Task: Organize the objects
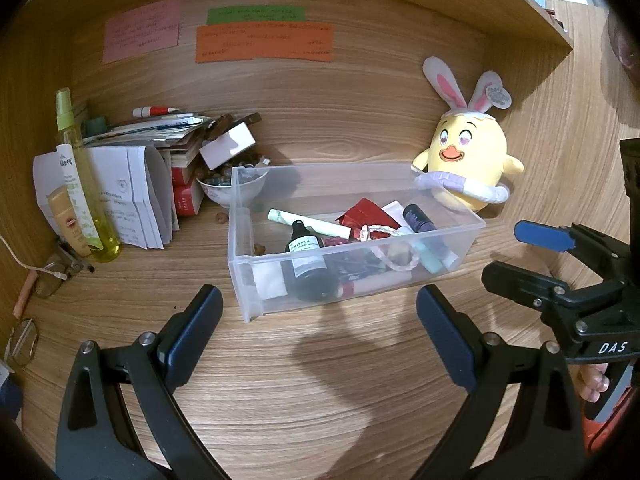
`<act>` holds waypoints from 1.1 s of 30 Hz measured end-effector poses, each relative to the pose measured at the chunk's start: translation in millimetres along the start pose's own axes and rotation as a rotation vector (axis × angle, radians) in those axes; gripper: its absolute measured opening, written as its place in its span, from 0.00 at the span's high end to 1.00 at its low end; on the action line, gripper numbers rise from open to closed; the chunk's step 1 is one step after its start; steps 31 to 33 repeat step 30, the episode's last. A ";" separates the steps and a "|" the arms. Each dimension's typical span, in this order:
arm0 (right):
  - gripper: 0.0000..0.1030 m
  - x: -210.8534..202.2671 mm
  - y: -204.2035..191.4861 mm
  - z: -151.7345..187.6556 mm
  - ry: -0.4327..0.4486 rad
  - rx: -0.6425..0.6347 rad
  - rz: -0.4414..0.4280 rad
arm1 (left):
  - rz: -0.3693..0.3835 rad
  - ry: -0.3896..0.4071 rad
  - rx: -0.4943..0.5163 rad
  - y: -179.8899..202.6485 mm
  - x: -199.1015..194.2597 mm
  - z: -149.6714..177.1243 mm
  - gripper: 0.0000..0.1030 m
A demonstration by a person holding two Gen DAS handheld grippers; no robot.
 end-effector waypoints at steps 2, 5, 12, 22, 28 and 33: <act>0.17 -0.1 0.4 0.0 0.001 0.000 0.001 | 0.001 -0.001 0.000 -0.5 0.1 0.2 0.04; 0.17 -0.9 0.8 0.2 0.003 0.000 0.002 | 0.004 0.001 -0.002 -0.5 -0.1 0.5 0.04; 0.17 -2.4 0.1 -0.6 0.007 0.008 0.001 | 0.018 -0.009 0.004 1.7 1.2 0.2 0.04; 0.17 -1.9 0.6 -0.5 0.006 0.008 0.000 | 0.021 -0.012 -0.015 -1.0 3.4 1.7 0.04; 0.17 0.0 -1.1 1.0 0.000 0.014 -0.001 | 0.023 -0.004 -0.004 1.2 1.1 3.8 0.04; 0.17 1.3 -0.4 1.1 -0.003 0.015 -0.001 | 0.023 -0.003 0.003 2.3 0.0 3.9 0.04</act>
Point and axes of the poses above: each gripper's, at about its wrist camera, not at the fingertips, and x roughly the way its jaws point, y to its right, z to its underside, the point moved 4 cm from there along x, roughly the way its jaws point, and after that the axes turned 8 degrees about -z, right-handed, at the moved point
